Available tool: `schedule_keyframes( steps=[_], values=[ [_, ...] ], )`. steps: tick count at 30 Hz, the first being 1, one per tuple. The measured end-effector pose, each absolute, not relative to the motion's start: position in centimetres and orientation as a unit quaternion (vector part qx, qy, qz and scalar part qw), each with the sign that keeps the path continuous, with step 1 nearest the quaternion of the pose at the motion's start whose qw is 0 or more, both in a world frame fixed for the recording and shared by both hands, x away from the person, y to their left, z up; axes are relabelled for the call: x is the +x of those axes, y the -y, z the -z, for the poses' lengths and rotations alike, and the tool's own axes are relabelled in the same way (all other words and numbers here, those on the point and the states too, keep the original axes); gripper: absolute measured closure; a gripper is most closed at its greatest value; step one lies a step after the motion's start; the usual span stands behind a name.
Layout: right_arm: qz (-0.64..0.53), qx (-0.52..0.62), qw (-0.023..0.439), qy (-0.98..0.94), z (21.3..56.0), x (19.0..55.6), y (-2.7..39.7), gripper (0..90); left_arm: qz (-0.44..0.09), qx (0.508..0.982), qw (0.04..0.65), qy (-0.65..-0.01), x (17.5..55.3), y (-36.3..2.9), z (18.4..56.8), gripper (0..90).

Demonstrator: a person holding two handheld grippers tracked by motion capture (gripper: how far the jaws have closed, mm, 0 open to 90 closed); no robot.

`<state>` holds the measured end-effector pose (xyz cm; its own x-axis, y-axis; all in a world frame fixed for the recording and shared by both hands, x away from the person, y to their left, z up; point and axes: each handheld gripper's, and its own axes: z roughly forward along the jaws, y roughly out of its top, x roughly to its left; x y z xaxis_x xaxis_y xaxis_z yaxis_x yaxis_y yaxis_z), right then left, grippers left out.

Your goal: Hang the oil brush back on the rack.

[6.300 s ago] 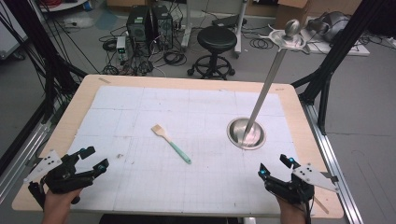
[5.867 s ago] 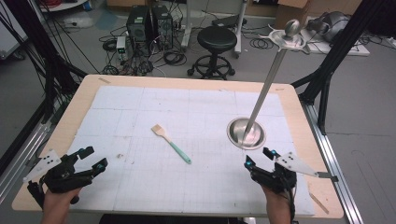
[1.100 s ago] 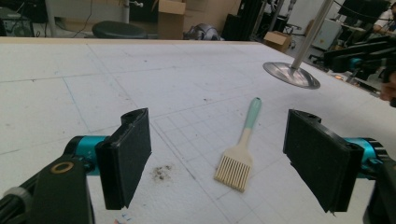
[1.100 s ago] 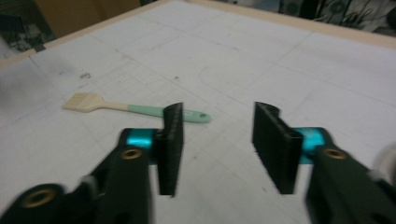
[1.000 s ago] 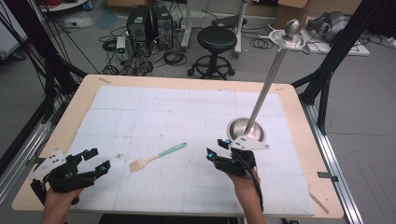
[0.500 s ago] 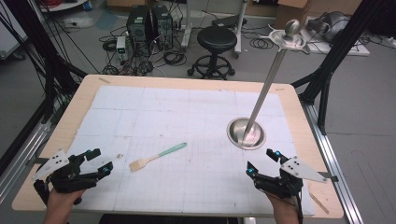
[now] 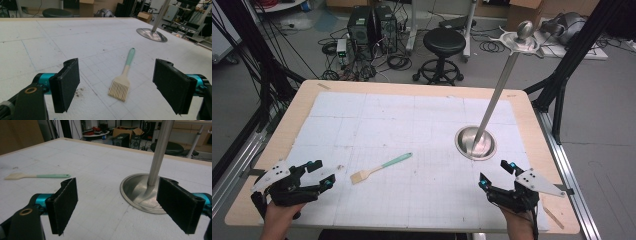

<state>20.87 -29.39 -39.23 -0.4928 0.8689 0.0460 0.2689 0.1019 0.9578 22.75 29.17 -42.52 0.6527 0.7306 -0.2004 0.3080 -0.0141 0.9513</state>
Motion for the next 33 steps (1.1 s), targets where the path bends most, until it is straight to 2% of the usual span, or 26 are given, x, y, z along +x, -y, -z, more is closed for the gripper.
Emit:
schedule_keyframes(
  steps=[10, 16, 24, 30, 33],
  values=[
    [-0.524, 0.414, 0.283, -0.689, 39.3, 20.9, 29.2, 16.1, -0.175, 0.696, 0.588, -0.373, 22.8, -29.0, 42.6, 22.1],
    [-0.523, 0.412, 0.277, -0.693, 39.5, 21.0, 29.3, 16.1, -0.155, 0.703, 0.588, -0.368, 23.0, -28.4, 42.7, 22.1],
    [-0.525, 0.413, 0.265, -0.695, 39.6, 21.6, 29.2, 16.2, -0.139, 0.719, 0.566, -0.377, 24.7, -26.8, 42.1, 22.1],
    [-0.521, 0.415, 0.261, -0.698, 39.8, 21.6, 29.1, 16.2, -0.125, 0.763, 0.528, -0.351, 27.3, -24.4, 41.3, 27.8],
    [-0.524, 0.415, 0.263, -0.696, 39.7, 21.5, 29.3, 16.2, -0.100, 0.785, 0.510, -0.337, 29.1, -22.6, 41.3, 29.8]
  ],
)
